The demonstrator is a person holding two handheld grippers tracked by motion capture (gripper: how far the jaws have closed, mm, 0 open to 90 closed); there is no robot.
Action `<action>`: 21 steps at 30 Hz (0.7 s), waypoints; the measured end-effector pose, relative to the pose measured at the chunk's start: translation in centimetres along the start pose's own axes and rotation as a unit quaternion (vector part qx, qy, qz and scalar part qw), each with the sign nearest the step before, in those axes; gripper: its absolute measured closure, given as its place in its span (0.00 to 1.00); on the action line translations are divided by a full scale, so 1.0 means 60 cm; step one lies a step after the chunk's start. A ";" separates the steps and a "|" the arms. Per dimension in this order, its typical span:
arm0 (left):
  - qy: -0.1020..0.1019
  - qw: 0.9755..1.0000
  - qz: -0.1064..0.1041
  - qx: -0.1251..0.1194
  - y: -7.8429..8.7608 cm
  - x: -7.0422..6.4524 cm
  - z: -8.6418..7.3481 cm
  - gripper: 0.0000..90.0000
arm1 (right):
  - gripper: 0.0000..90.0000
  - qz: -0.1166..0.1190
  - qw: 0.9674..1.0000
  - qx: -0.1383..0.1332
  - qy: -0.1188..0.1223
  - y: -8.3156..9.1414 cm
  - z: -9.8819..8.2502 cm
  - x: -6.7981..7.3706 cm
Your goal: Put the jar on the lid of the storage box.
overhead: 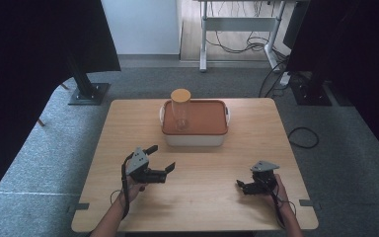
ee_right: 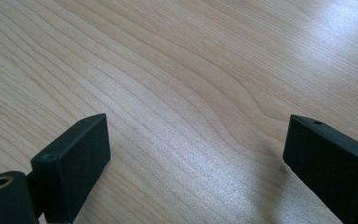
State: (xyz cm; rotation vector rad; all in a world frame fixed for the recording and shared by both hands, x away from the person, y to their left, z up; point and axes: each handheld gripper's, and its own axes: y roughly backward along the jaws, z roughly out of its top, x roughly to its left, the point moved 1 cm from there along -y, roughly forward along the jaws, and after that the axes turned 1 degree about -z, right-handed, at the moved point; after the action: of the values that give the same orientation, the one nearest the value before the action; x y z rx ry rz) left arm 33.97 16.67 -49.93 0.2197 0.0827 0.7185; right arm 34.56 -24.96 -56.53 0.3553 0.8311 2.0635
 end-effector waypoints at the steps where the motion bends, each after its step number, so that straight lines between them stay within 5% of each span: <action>1: 0.001 1.000 -0.004 0.004 0.002 -0.002 -0.005 0.05 | 0.08 0.000 1.000 0.000 0.000 0.000 0.000 0.000; 13: 0.001 0.998 -0.020 0.064 -0.010 -0.021 -0.066 0.05 | 0.07 -0.002 1.000 0.000 0.000 0.000 0.000 0.000; 21: 0.017 0.998 -0.018 0.062 -0.011 -0.022 -0.067 0.05 | 0.07 -0.003 1.000 -0.001 0.001 0.000 0.000 0.001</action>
State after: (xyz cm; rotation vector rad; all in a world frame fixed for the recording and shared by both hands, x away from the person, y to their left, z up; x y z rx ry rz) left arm 32.80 15.98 -54.02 0.3236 0.1641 0.6829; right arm 34.51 -24.93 -56.52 0.3497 0.8315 2.0595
